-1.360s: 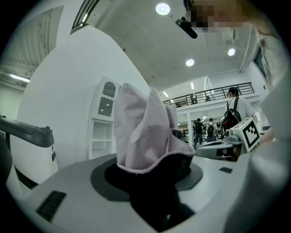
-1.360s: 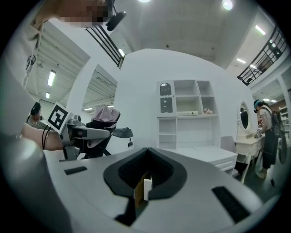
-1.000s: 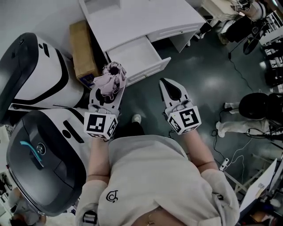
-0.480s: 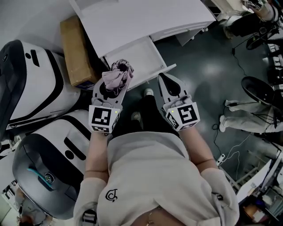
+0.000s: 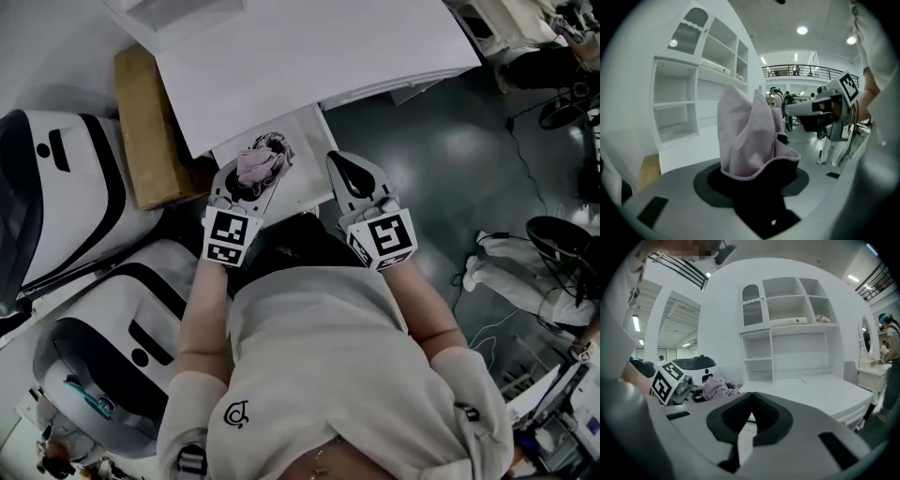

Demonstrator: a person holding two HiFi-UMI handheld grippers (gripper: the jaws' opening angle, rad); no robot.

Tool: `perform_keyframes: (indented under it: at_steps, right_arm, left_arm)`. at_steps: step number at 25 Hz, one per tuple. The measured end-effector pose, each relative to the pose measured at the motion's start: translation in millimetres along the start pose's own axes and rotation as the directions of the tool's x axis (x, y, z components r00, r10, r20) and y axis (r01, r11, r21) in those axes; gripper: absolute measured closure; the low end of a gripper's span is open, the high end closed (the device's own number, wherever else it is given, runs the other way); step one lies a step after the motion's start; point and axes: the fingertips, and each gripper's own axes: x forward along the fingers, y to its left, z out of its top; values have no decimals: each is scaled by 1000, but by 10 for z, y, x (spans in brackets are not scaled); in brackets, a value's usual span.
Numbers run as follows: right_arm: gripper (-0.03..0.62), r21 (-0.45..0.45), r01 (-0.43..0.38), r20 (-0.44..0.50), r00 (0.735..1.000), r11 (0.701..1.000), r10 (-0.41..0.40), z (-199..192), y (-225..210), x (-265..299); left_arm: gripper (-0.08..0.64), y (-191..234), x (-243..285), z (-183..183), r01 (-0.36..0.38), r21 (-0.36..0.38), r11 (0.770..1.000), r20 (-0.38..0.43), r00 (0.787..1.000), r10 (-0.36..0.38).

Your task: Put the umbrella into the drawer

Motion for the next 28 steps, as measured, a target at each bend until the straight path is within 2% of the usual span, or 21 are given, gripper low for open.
perform_keyframes:
  at_steps: [6, 11, 14, 19, 28]
  right_arm:
    - [586, -45, -44, 11, 999, 998, 45, -153, -375, 300]
    - [586, 0, -67, -30, 997, 998, 67, -422, -743, 486]
    - [586, 36, -79, -54, 995, 996, 81, -575, -899, 597]
    - [586, 93, -87, -87, 992, 992, 95, -782, -1087, 776]
    - [586, 162, -83, -154, 982, 983, 108, -1098, -1322, 844]
  left_arm:
    - [325, 11, 706, -430, 47, 7, 999, -158, 986, -45]
    - [325, -26, 1264, -929, 95, -35, 995, -293, 951, -101]
    - [325, -28, 1512, -1245, 115, -44, 992, -377, 918, -123]
    - [325, -69, 1806, -1681, 148, -64, 987, -474, 866, -160]
    - [325, -144, 2274, -2162, 201, -86, 976, -631, 747, -209]
